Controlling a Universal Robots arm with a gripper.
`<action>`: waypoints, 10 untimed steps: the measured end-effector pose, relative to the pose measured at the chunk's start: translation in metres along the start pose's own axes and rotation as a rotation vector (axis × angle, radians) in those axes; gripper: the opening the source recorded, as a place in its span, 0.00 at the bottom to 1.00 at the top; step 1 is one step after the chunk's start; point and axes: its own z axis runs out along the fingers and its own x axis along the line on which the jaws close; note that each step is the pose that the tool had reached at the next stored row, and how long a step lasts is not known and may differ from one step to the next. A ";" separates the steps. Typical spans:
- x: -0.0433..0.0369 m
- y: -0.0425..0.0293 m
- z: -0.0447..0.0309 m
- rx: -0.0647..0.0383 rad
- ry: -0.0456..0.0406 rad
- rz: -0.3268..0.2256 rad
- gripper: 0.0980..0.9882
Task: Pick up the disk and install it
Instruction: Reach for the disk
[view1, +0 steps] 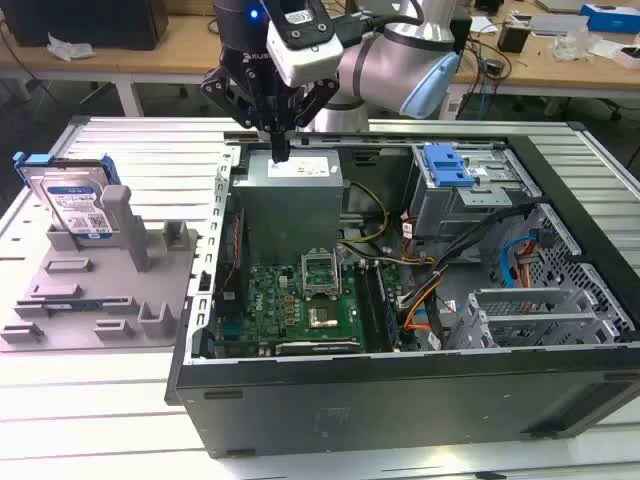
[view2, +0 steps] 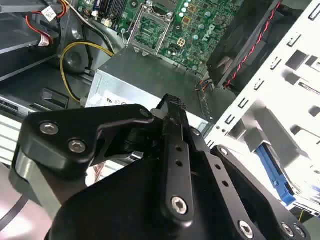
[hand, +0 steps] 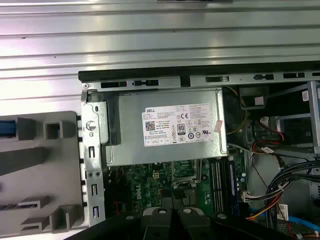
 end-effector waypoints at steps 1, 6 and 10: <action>0.0000 0.0000 0.0000 0.000 -0.0012 0.000 0.01; 0.0001 0.0000 0.0000 0.000 -0.0036 0.000 0.01; 0.0050 0.0000 -0.0004 0.000 0.0004 0.000 0.01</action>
